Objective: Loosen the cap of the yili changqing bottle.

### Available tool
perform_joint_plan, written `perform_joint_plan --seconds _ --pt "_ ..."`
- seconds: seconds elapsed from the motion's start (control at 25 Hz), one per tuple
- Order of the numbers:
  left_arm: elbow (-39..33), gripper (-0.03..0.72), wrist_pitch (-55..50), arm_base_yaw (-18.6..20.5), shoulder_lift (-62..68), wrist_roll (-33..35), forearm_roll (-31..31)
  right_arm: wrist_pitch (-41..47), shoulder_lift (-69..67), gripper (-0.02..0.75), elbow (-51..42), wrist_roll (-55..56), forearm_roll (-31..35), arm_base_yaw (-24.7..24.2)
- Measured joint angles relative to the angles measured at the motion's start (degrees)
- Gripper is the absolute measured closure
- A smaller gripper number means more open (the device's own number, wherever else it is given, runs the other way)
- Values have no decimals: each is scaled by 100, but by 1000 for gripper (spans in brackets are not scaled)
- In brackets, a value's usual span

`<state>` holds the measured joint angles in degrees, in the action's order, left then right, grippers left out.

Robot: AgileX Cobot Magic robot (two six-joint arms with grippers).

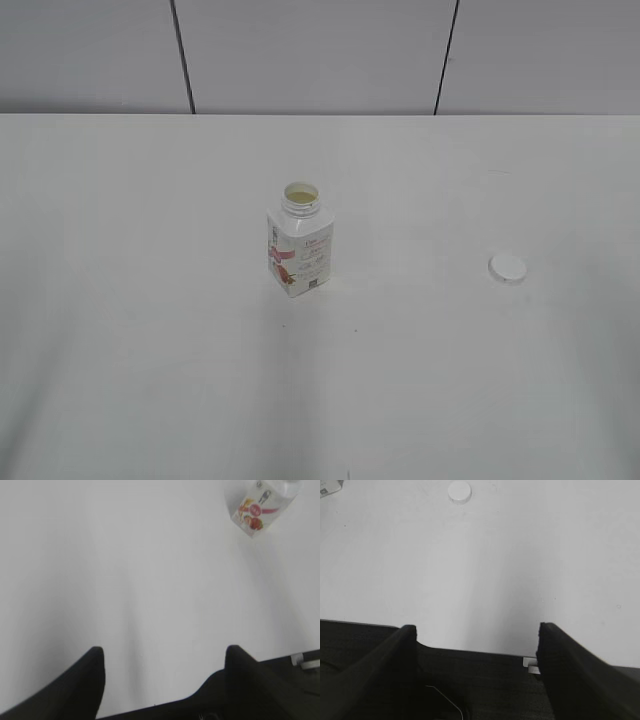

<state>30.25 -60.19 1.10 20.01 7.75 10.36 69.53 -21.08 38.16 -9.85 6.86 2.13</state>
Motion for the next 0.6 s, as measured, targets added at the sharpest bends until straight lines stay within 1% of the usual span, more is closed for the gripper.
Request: perform_joint_plan --seconds 0.28,0.48,0.6 --pt "-13 225 -40 0 -1406 -5 0 22 564 153 -26 96 -16 0" --pt "-19 225 -52 0 -1962 -5 0 24 933 153 -365 336 -16 0" --pt "-19 225 -69 0 -2038 -5 5 38 1218 153 -479 385 -18 0"
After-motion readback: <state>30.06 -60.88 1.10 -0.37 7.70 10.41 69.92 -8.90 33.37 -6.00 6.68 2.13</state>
